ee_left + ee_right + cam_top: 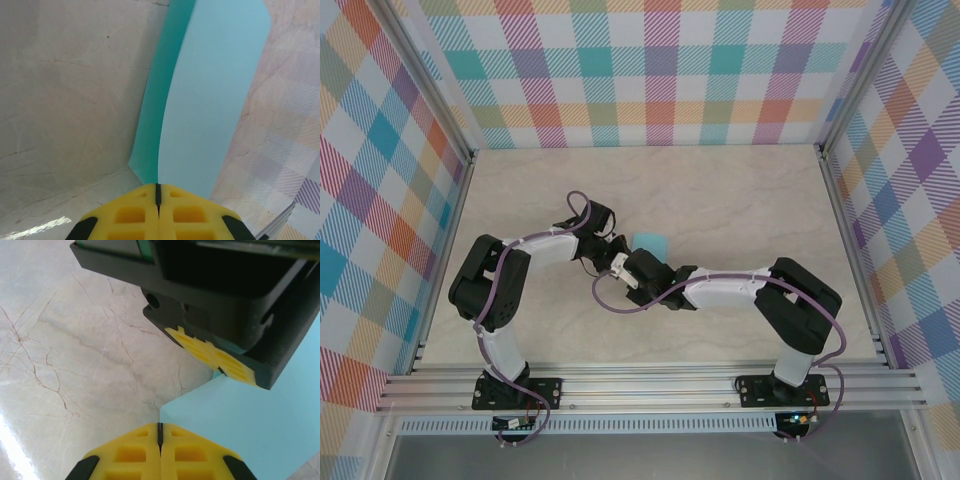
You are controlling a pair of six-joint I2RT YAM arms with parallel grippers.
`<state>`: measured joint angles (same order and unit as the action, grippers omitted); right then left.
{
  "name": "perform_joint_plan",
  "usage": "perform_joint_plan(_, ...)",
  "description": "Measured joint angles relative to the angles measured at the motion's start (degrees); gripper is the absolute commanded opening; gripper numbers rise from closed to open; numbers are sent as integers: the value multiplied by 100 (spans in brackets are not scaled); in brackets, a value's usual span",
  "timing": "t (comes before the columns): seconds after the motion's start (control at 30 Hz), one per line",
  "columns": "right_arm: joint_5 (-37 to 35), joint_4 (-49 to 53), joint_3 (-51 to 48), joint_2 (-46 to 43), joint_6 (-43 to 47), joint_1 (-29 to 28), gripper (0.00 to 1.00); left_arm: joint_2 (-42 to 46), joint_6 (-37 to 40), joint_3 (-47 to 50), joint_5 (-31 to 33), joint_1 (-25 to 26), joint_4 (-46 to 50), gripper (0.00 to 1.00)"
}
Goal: Fold a paper plane with a square sheet of paper (fold left side to right side)
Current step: Third fold the triangle at the center of the table.
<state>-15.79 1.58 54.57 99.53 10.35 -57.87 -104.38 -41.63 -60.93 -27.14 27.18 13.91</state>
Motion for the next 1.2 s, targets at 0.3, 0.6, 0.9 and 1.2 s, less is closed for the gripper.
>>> perform_joint_plan(0.3, 179, -48, -136, -79, -245, -15, 0, 302, 579, -186, 280, -162, 835, 43)
perform_joint_plan(0.6, 234, -20, -240, -79, -525, 57, 0, 68, 1069, -1257, -179, -249, 997, 36)
perform_joint_plan(0.9, 302, -22, -240, -76, -675, 120, 0, -1836, 1405, -2673, -647, 70, 1062, 30)
perform_joint_plan(1.2, 933, -7, -240, -87, -914, 483, 0, -2277, 1757, -3182, -577, 168, 1532, 26)
